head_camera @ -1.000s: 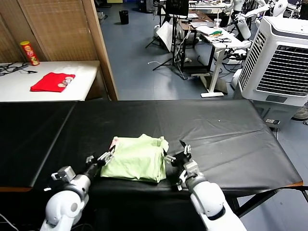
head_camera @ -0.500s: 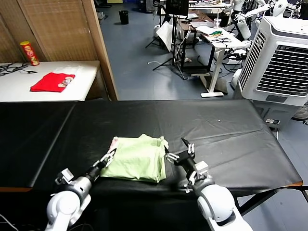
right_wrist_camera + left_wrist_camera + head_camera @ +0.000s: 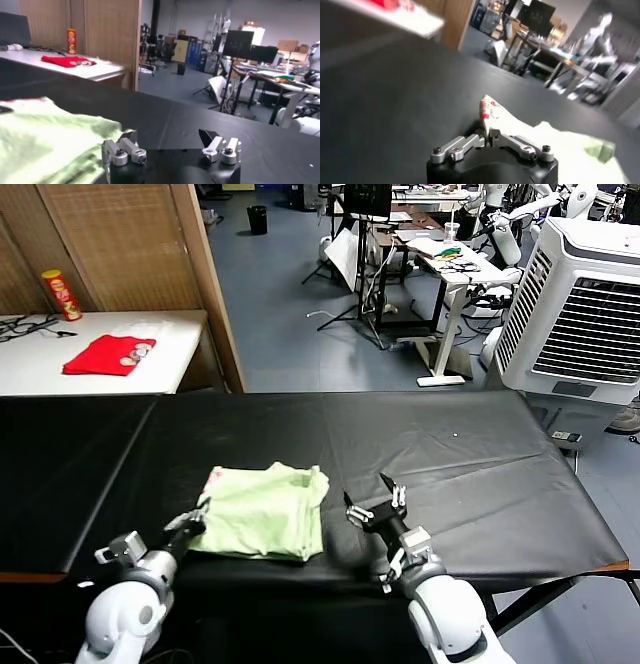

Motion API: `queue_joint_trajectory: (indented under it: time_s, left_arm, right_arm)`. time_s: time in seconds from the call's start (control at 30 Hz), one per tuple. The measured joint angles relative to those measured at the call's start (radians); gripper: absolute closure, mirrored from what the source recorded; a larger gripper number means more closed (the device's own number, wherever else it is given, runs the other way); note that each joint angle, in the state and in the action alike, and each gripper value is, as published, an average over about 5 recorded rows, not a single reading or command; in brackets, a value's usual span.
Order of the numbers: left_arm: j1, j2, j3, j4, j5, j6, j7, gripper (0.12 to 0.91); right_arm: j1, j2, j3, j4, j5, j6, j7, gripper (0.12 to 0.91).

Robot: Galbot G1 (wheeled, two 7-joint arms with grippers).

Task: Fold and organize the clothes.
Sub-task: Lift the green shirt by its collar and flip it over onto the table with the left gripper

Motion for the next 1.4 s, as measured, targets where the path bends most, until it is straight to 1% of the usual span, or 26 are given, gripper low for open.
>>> queue_joint_trajectory:
  time_s: [0.1, 0.33, 0.4, 0.47, 0.57, 0.67, 0.73, 0.8, 0.97, 1.0, 1.07, 1.13, 1.23, 1.33, 1.37, 1.4]
  left_arm:
    - [0.017, 0.061, -0.033, -0.012, 0.099, -0.007, 0.005, 0.875]
    - [0.056, 0.252, -0.151, -0.013, 0.253, -0.03, 0.018, 0.875]
    - [0.068, 0.299, -0.187, -0.022, 0.29, -0.032, 0.013, 0.875]
    - [0.076, 0.33, -0.213, -0.04, 0.321, -0.031, 0.002, 0.875]
    - [0.078, 0.343, -0.222, -0.079, 0.344, -0.022, -0.018, 0.875]
    - [0.073, 0.324, -0.197, -0.126, 0.328, -0.006, -0.038, 0.875]
    - [0.067, 0.299, -0.164, -0.157, 0.291, 0.011, -0.055, 0.875]
    - [0.057, 0.268, -0.123, -0.185, 0.237, 0.035, -0.078, 0.875]
    - [0.018, 0.177, 0.003, -0.238, 0.049, 0.097, -0.149, 0.875]
    - [0.009, 0.157, 0.03, -0.243, 0.022, 0.105, -0.16, 0.875]
    - [-0.008, 0.116, 0.084, -0.245, -0.002, 0.109, -0.171, 0.875]
    - [-0.022, 0.073, 0.138, -0.242, 0.01, 0.107, -0.171, 0.875]
    - [-0.036, 0.004, 0.209, -0.227, 0.063, 0.093, -0.163, 0.875]
    - [-0.034, -0.061, 0.269, -0.208, 0.135, 0.071, -0.13, 0.863]
    - [-0.032, -0.08, 0.285, -0.203, 0.163, 0.066, -0.112, 0.852]
    - [-0.028, -0.095, 0.3, -0.199, 0.191, 0.063, -0.092, 0.824]
  right_arm:
    - [-0.007, 0.003, 0.004, 0.0, -0.006, 0.005, 0.002, 0.227]
    - [-0.011, 0.01, 0.004, 0.002, -0.015, 0.01, 0.005, 0.227]
    - [-0.011, 0.01, 0.004, 0.003, -0.015, 0.01, 0.006, 0.227]
    - [-0.012, 0.011, 0.004, 0.002, -0.017, 0.011, 0.006, 0.227]
    - [-0.018, 0.013, 0.004, 0.001, -0.025, 0.013, 0.004, 0.227]
    - [-0.027, 0.012, 0.006, 0.002, -0.032, 0.017, 0.002, 0.227]
    - [-0.034, 0.012, 0.011, 0.004, -0.036, 0.021, 0.001, 0.227]
    - [-0.042, 0.012, 0.017, 0.007, -0.039, 0.027, 0.001, 0.227]
    - [-0.066, 0.017, 0.031, 0.014, -0.04, 0.036, 0.0, 0.227]
    - [-0.07, 0.018, 0.032, 0.015, -0.04, 0.037, 0.0, 0.227]
    - [-0.077, 0.02, 0.034, 0.014, -0.04, 0.038, 0.0, 0.227]
    - [-0.08, 0.021, 0.034, 0.012, -0.04, 0.038, 0.0, 0.227]
    - [-0.08, 0.025, 0.028, 0.009, -0.039, 0.038, -0.001, 0.227]
    - [-0.076, 0.026, 0.02, 0.008, -0.029, 0.036, -0.002, 0.227]
    - [-0.075, 0.026, 0.017, 0.008, -0.022, 0.034, -0.003, 0.227]
    - [-0.073, 0.025, 0.014, 0.008, -0.013, 0.032, -0.004, 0.227]
